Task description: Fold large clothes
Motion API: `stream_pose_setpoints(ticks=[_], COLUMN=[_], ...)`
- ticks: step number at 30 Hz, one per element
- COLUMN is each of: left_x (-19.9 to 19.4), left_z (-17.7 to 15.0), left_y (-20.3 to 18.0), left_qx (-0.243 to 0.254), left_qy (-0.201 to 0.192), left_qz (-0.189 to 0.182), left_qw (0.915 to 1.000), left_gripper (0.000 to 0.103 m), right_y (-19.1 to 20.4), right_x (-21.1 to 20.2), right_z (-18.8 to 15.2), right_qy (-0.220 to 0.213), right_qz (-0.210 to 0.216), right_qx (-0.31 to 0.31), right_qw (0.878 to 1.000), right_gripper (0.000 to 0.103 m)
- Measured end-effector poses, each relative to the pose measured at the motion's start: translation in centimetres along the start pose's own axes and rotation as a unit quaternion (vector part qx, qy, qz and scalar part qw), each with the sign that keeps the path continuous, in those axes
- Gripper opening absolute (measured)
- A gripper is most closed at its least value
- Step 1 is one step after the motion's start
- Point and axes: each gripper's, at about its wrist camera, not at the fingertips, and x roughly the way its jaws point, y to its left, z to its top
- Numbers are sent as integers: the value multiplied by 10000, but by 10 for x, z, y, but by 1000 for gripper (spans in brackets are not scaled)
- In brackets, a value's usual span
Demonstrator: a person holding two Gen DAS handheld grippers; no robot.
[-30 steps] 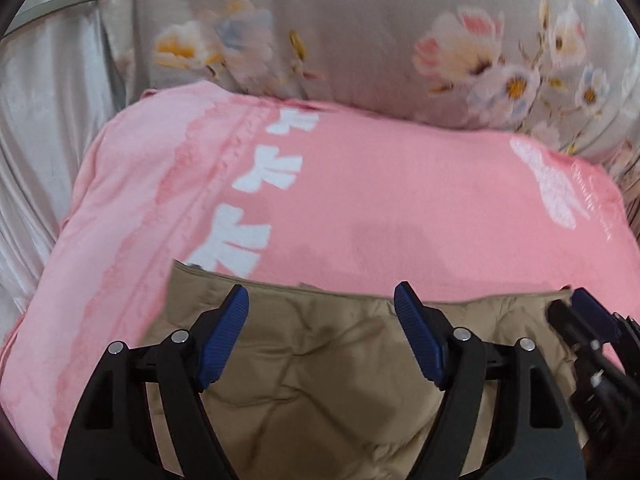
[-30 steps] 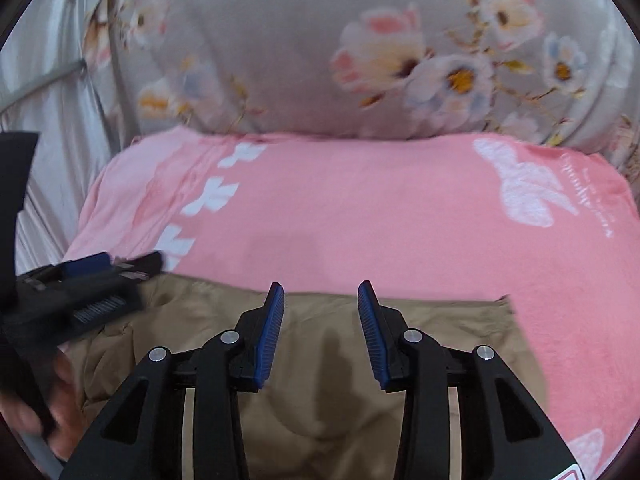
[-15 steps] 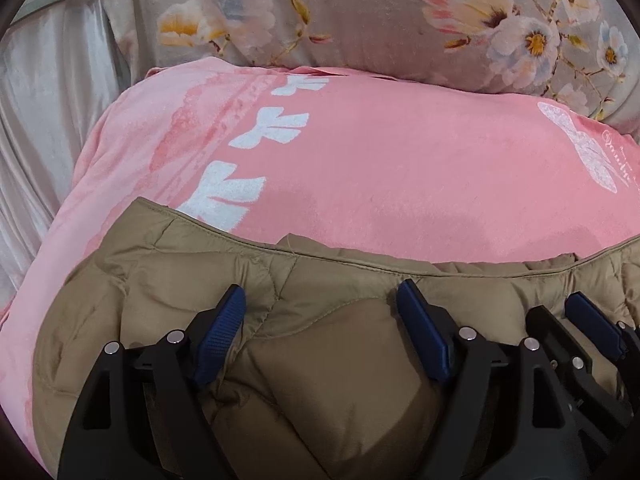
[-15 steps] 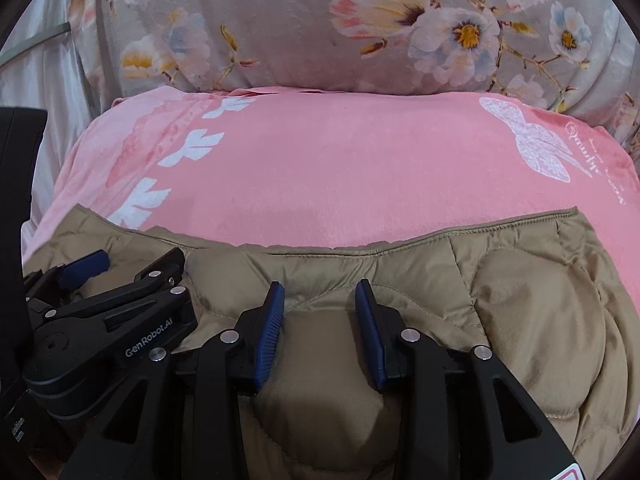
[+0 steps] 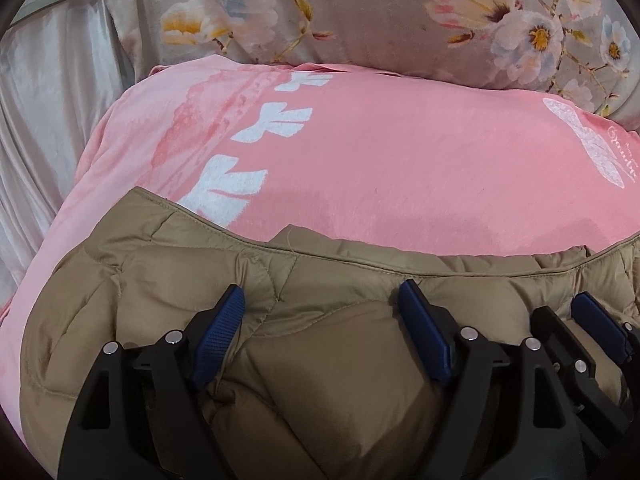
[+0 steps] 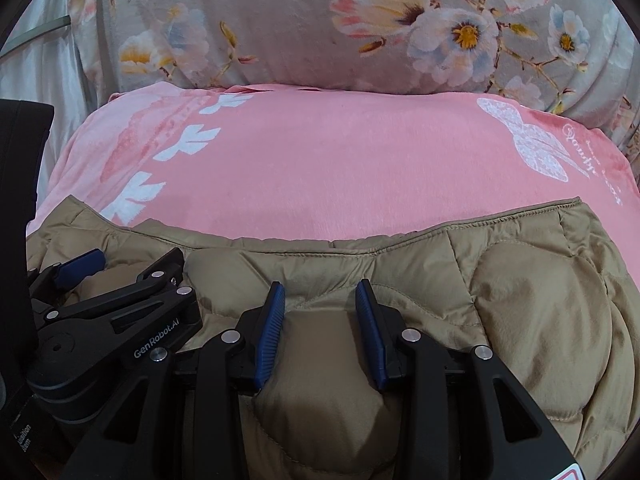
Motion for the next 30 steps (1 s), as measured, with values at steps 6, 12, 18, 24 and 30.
stream_pose_setpoints(ticks=[6, 12, 18, 24, 30], left_x=[2, 3, 3, 3, 3], left_z=[-1, -2, -2, -2, -2], left_y=[1, -1, 0, 0, -2], left_qx=[-19, -17, -37, -25, 0], left_qy=[16, 43, 55, 58, 41], left_qz=[10, 36, 20, 21, 133], left_qw=[10000, 10000, 10000, 10000, 9999], left_gripper=[78, 78, 79, 79, 80], right_y=[-2, -12, -13, -7, -5], right_x=[2, 4, 5, 2, 1], right_z=[-1, 0, 3, 1, -2], right_qy=[40, 138, 207, 127, 43], right_qz=[9, 268, 377, 116, -55], right_qx=[-15, 152, 260, 135, 61], right_qw=[10000, 9994, 9987, 9998, 10000], right_gripper=[36, 40, 43, 40, 37])
